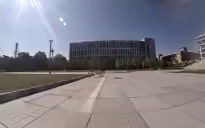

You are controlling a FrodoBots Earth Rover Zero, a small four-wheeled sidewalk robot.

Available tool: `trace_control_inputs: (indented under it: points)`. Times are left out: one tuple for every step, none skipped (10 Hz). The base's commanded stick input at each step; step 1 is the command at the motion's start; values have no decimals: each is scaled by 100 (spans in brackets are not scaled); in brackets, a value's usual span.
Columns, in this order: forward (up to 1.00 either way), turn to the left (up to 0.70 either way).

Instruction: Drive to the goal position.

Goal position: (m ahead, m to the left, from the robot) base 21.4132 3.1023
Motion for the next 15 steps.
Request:
trace_control_inputs:
  points:
    - [6, 0]
    - [6, 0]
    - [6, 0]
    - [6, 0]
    - [6, 0]
    - [6, 0]
    - [6, 0]
    - [6, 0]
    - [6, 0]
    - [6, 0]
    - [6, 0]
    - [6, 0]
    - [6, 0]
    - [6, 0]
    - [6, 0]
